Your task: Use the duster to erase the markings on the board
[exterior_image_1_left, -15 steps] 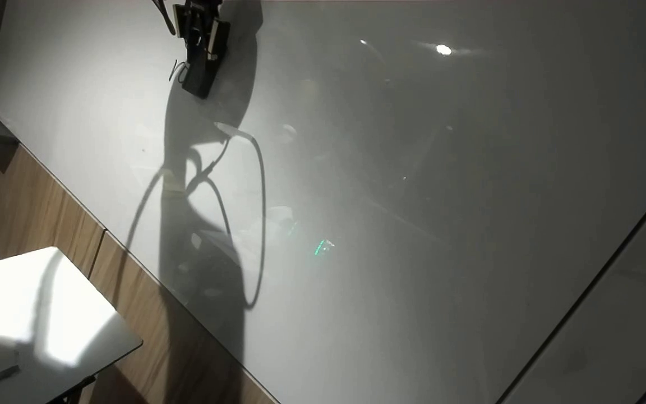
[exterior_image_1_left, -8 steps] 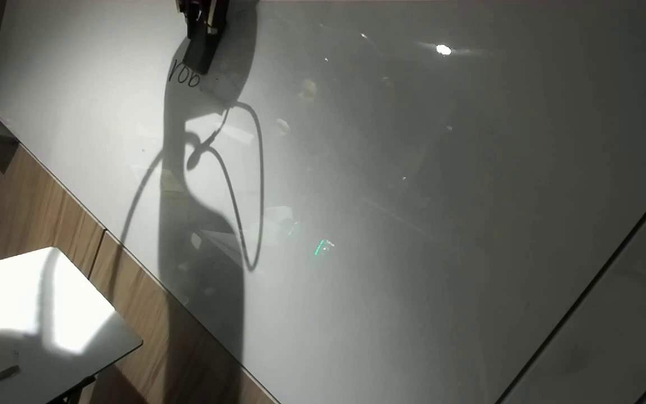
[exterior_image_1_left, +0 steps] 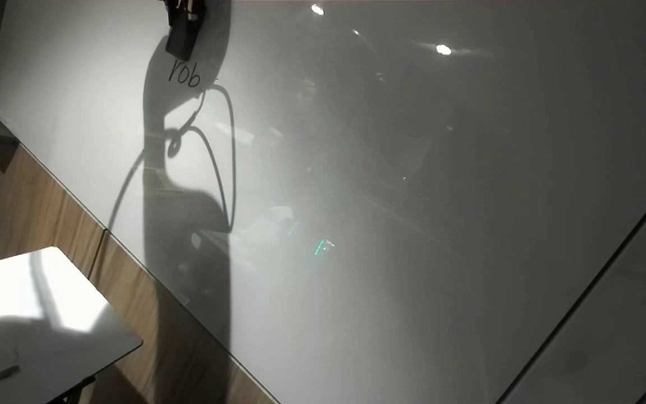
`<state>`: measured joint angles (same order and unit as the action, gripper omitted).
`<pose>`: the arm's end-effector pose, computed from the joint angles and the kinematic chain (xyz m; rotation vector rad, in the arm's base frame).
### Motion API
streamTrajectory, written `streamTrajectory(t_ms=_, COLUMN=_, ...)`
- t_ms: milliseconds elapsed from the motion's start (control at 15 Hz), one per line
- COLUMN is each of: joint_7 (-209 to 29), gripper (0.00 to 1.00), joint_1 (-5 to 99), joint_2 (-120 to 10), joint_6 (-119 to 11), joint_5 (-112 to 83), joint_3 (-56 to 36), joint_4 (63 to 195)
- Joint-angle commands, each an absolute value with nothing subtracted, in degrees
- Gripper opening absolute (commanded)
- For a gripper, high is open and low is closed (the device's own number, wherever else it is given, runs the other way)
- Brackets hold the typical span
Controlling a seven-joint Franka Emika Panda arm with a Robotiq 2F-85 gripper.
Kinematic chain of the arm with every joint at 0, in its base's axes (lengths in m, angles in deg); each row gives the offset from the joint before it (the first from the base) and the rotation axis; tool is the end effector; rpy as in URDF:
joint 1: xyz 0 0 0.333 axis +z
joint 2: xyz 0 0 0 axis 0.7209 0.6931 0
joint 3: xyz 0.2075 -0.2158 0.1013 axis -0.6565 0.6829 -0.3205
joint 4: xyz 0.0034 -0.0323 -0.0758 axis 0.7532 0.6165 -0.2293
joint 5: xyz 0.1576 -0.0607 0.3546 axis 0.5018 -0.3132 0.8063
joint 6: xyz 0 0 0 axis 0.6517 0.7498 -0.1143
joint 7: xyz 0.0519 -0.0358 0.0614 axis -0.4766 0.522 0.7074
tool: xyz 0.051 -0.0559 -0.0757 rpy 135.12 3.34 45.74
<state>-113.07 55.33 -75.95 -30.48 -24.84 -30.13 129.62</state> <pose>0.5109 0.2326 0.6839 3.0099 0.0037 0.7036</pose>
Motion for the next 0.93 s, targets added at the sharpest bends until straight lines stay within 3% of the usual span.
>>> streamTrajectory(t_ms=0, joint_7=-114.4, gripper=0.29, joint_1=56.6, joint_2=-70.6, joint_6=-34.8, joint_5=-27.4, joint_3=-29.9, joint_4=127.6)
streamTrajectory(t_ms=867, joint_7=-112.4, gripper=0.29, joint_1=55.4, joint_2=-68.4, joint_6=-37.0, joint_5=-31.0, joint_3=-25.7, joint_4=131.9)
